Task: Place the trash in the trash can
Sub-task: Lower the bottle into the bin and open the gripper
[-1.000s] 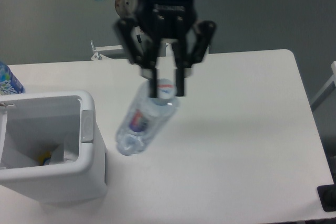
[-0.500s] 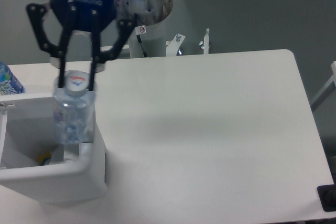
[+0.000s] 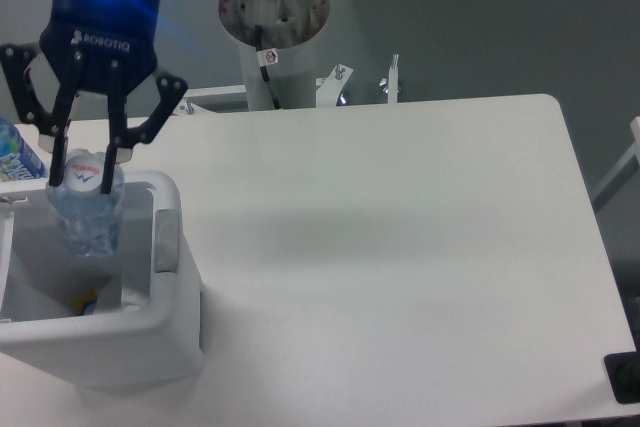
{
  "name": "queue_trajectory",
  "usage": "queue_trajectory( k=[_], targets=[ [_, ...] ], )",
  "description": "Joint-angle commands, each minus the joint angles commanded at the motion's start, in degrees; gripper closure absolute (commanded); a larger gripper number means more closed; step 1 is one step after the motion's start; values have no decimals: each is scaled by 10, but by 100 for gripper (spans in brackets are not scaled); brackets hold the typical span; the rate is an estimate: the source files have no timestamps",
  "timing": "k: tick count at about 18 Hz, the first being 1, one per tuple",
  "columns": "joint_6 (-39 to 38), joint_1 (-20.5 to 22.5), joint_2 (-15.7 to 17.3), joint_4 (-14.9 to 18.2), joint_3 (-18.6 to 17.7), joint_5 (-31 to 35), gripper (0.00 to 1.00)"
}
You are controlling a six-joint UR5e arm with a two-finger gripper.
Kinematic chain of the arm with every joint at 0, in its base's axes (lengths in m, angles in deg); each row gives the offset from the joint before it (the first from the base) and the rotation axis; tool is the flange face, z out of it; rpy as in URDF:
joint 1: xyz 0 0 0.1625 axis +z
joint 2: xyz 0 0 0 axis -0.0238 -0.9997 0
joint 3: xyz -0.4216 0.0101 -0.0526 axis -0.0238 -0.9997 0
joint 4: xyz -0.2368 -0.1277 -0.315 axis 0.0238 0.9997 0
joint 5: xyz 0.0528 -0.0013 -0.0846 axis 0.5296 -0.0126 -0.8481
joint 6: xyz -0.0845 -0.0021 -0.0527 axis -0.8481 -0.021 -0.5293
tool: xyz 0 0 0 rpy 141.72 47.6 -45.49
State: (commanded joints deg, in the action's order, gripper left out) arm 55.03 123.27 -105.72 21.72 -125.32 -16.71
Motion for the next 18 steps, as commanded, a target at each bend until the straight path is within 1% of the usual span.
queue_trajectory(
  k=[4, 7, 14, 17, 18],
  targets=[
    [4, -9, -13, 0, -14, 1, 74],
    [9, -15, -20, -1, -35, 1, 74],
    [31, -26, -50, -2, -41, 3, 74],
    [32, -32, -48, -3, -61, 4, 74],
    [33, -34, -48, -3, -62, 4, 73]
  ],
)
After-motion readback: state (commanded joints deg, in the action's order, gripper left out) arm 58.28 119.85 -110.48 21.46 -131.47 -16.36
